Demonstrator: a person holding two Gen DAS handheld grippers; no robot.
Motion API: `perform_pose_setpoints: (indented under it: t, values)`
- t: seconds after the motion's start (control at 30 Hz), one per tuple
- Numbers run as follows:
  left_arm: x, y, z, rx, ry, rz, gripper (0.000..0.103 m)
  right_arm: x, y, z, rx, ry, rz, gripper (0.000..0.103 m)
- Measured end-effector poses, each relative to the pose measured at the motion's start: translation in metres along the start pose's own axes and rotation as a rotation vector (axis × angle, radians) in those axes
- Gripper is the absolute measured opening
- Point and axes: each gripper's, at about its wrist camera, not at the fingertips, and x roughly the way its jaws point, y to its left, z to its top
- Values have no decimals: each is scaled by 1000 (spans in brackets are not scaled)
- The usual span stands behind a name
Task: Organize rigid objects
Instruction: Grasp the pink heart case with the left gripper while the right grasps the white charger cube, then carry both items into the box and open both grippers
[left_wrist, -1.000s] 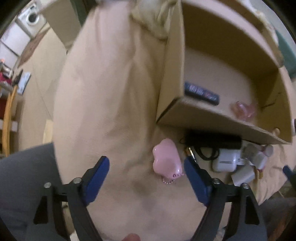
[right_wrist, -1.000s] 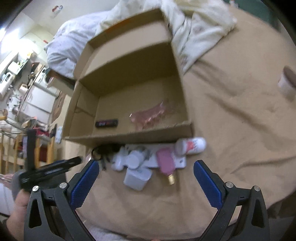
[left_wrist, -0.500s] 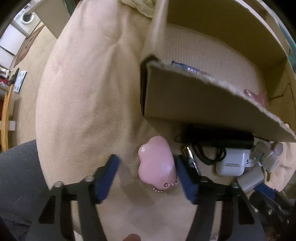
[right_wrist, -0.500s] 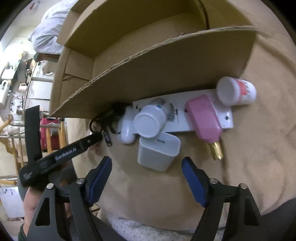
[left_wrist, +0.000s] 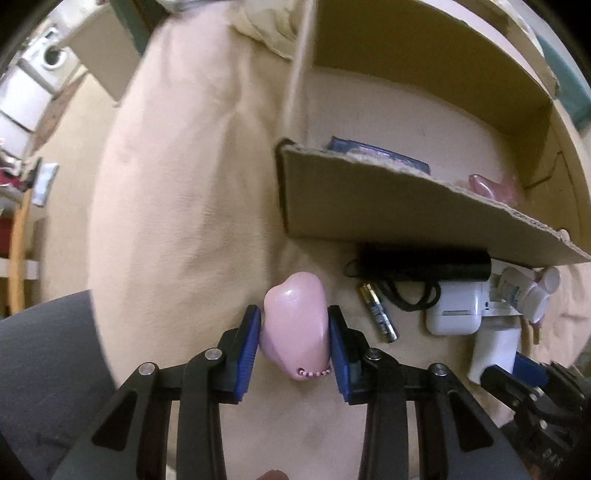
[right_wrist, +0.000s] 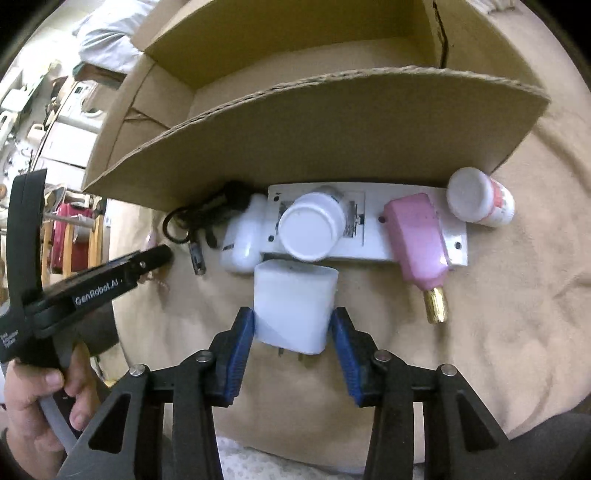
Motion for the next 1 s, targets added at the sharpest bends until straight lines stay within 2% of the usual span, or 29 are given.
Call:
perform_pose_setpoints:
  t: [0.1,0.13,0.17,0.2,0.27,0.37,0.47,0.53,0.6,0.63,0.67,0.7,0.8,0.87,0.93,1.0]
  values:
    - [-17,-9,-5,29,-24,18,33,-11,4,-5,-11,-35,2,44]
    - [-26,-10,-7,41,-38,26,33,-15,6,-6,-11,-47,6,36]
    - [-34,-10,-10,47,-49,34,33,-17,7,-5,-11,-58,5,6]
    - [-41,-8,-10,50,-60,39,33,-21,8,-7,-10,-63,22,2]
    - [-55,-6,-24,59,-80,42,33,-30,10,-12,-7,-85,36,2]
    - [-71,-9,-19,73,-107,52,33,-32,7,-16,0,-98,41,2]
    - [-70,-8,-16,78,-113,39,33,-28,0,-14,37,-88,65,2]
    - [-72,-8,-21,87,-122,30,33,-27,-5,-13,68,-91,77,3]
    - [-70,-2,-25,100,-131,20,33,-33,-16,-13,103,-92,93,14]
    - [-65,-4,-17,106,-134,20,33,-36,-21,-14,124,-90,100,34]
    - [-59,1,-17,112,-140,18,33,-34,-23,-13,140,-88,100,57]
    - [-56,2,-19,116,-144,15,33,-33,-24,-12,146,-86,94,66]
    - [-47,10,-22,99,-125,-22,33,-22,-11,-7,87,-56,40,68]
    - [-42,8,-21,82,-103,-62,33,-9,1,-7,22,-19,-28,67]
    - [-43,3,-21,97,-114,-63,33,5,13,-7,-46,15,-93,67]
    - [-45,-1,-21,116,-132,-47,33,14,25,-6,-116,23,-176,54]
